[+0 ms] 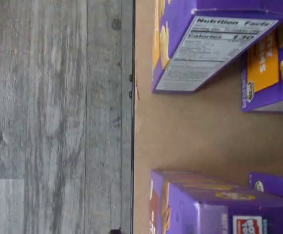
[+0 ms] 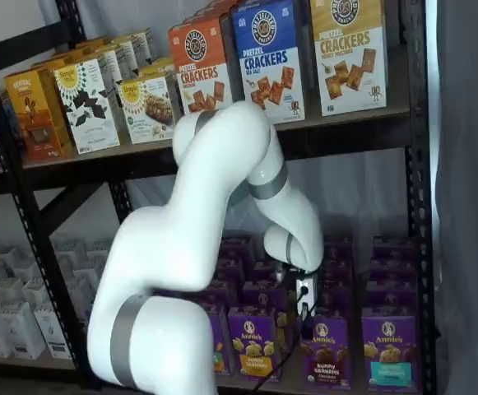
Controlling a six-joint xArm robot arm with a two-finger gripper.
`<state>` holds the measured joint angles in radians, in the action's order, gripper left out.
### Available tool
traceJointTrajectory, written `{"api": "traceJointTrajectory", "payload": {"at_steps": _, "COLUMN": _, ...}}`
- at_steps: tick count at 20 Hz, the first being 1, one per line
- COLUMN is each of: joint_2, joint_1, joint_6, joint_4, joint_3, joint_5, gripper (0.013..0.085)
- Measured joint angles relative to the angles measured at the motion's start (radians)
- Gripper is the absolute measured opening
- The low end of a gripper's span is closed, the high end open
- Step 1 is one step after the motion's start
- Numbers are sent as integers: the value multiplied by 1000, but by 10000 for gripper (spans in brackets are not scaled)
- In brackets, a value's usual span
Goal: Pick up the purple box with a brown patch in the center, on the bottom shelf, the fifth box from the left
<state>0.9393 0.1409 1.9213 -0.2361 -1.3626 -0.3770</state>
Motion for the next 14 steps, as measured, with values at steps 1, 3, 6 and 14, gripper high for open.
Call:
{"api": "traceJointTrajectory", "payload": {"at_steps": 1, "joint_2": 8, "joint_1": 0, "joint_6": -21, "joint_4": 24, "joint_3": -8, "joint_5": -2, "gripper": 850}}
{"api": "traceJointTrajectory", "payload": {"at_steps": 3, "joint_2": 24, "joint_1": 0, "joint_6": -66, "joint_4": 74, "joint_3": -23, "joint_5": -2, "gripper": 850}}
{"api": "traceJointTrajectory", "payload": {"at_steps": 6, "joint_2": 46, "joint_1": 3, "joint_6": -106, "joint_4": 121, "joint_3": -46, "joint_5": -10, "gripper": 850}}
{"api": "traceJointTrajectory", "payload": {"at_steps": 14, "joint_2": 71, "joint_1": 3, "joint_6": -93, "joint_4": 108, "joint_3": -56, "joint_5": 25, "gripper": 850}}
